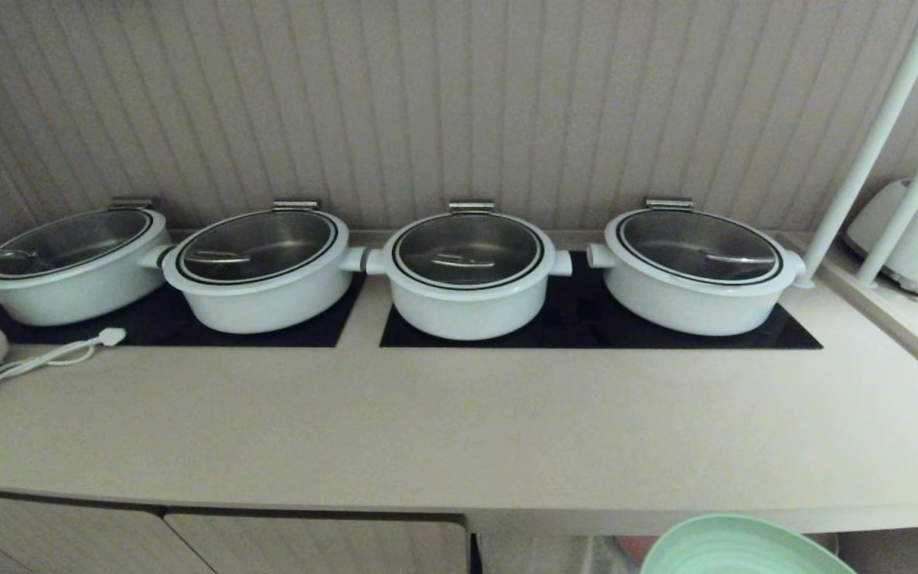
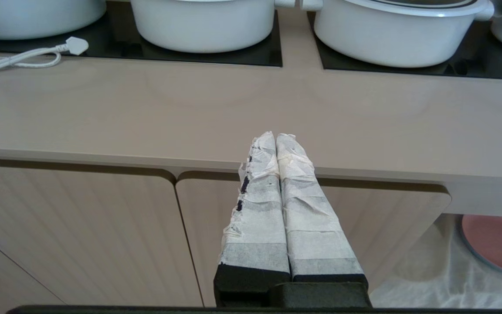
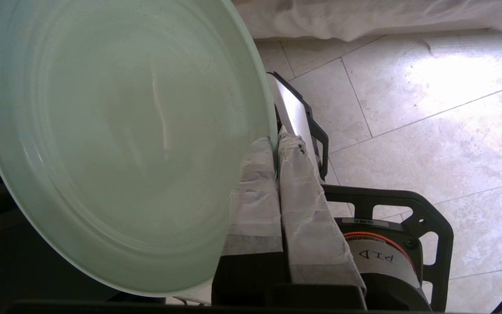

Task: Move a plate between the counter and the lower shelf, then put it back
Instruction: Put the plate

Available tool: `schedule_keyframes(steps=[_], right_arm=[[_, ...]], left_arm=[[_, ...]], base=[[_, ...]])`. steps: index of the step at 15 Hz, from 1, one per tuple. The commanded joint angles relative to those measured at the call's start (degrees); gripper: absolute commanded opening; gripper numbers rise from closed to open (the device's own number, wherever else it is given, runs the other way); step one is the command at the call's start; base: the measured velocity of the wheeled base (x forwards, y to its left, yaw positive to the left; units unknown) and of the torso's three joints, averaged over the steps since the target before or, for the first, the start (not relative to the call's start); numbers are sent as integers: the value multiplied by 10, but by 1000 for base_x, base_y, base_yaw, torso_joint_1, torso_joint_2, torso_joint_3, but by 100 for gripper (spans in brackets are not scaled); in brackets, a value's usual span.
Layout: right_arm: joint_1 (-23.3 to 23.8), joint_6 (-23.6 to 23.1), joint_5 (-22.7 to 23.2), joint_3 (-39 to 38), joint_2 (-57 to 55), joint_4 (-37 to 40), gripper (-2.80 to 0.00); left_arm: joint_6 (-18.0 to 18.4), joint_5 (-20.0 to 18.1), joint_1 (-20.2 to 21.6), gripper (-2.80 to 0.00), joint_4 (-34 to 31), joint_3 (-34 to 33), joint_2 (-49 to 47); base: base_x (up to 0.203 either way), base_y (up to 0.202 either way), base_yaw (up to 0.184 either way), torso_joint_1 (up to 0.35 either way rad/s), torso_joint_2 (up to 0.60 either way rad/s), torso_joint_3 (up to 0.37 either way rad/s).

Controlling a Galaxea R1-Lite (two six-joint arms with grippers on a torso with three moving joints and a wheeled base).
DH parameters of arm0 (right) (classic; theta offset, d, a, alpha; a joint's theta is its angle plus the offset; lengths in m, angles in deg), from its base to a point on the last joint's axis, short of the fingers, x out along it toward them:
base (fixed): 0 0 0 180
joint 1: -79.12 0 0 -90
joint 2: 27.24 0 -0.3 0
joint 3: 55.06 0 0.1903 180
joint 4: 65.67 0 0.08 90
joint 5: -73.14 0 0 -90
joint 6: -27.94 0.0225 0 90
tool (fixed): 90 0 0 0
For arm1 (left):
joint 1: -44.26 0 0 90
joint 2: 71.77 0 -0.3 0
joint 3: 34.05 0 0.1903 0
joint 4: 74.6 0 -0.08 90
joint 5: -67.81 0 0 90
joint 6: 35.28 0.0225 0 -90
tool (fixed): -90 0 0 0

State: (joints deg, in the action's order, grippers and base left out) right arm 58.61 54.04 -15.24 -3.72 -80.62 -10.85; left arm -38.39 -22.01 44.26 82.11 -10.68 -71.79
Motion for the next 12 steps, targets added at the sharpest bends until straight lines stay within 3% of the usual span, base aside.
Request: schedule_keyframes(steps=[1, 12], right_arm=[[-1, 2, 0, 0, 1, 2, -280], [0, 2, 8, -5, 4, 2, -280]], left_arm=[[-1, 0, 0, -280, 0, 0, 0], [-1, 0, 0, -280, 0, 0, 0]], base=[[0, 0, 0, 0, 0, 0], [0, 0, 0, 0, 0, 0]])
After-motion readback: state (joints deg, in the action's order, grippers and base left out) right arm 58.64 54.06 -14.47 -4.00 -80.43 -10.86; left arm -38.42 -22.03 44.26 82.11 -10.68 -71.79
